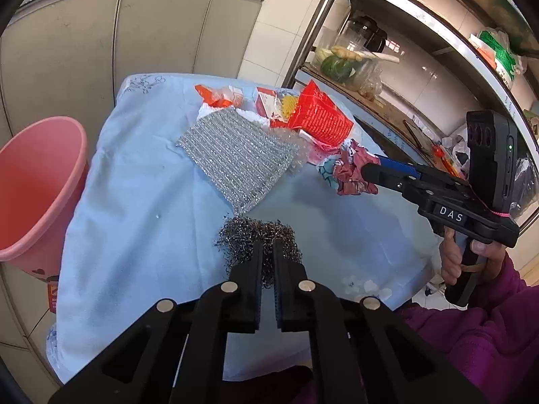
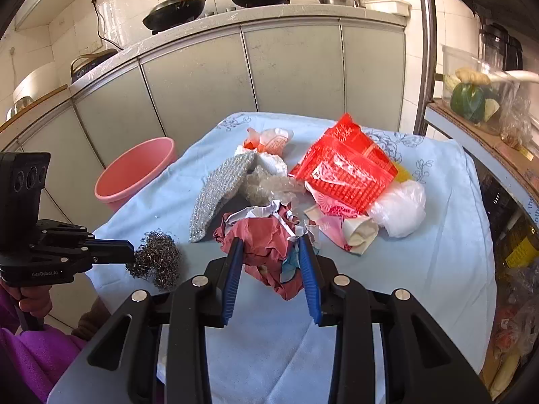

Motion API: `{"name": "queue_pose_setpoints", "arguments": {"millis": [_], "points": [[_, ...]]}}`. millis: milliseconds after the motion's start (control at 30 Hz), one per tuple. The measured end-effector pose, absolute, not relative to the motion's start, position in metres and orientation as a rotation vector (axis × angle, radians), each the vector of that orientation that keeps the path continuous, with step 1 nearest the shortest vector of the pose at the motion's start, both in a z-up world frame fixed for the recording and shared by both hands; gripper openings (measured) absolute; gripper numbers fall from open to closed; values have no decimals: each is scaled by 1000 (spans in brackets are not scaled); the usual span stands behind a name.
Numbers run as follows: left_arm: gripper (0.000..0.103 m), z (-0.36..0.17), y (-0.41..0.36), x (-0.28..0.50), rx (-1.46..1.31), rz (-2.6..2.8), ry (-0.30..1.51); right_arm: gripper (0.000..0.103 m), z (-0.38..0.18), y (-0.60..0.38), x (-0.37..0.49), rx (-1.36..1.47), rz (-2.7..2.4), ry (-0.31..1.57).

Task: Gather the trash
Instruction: 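Carry the steel wool and red paper with both tools over the pink bucket, then open both tools to drop the steel wool and red paper into the bucket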

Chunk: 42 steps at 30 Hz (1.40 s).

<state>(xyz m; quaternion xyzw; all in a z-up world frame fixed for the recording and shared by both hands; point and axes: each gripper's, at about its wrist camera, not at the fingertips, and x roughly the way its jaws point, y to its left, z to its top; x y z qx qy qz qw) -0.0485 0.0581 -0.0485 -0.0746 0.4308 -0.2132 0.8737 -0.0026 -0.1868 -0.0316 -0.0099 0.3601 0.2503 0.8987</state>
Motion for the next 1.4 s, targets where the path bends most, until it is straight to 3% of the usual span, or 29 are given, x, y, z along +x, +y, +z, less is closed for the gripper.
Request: {"name": "queue_pose_setpoints", "arguments": {"millis": [333, 700, 1067, 1400], "points": [[3, -19, 94, -53, -200, -328, 775, 34, -1, -162, 9, -41, 589, 679], [3, 17, 185, -54, -254, 20, 586, 34, 20, -49, 43, -66, 829, 670], [3, -11, 256, -37, -276, 269, 593, 34, -7, 78, 76, -129, 979, 746], [4, -47, 275, -25, -282, 351, 669, 35, -50, 129, 96, -179, 968, 865]]}}
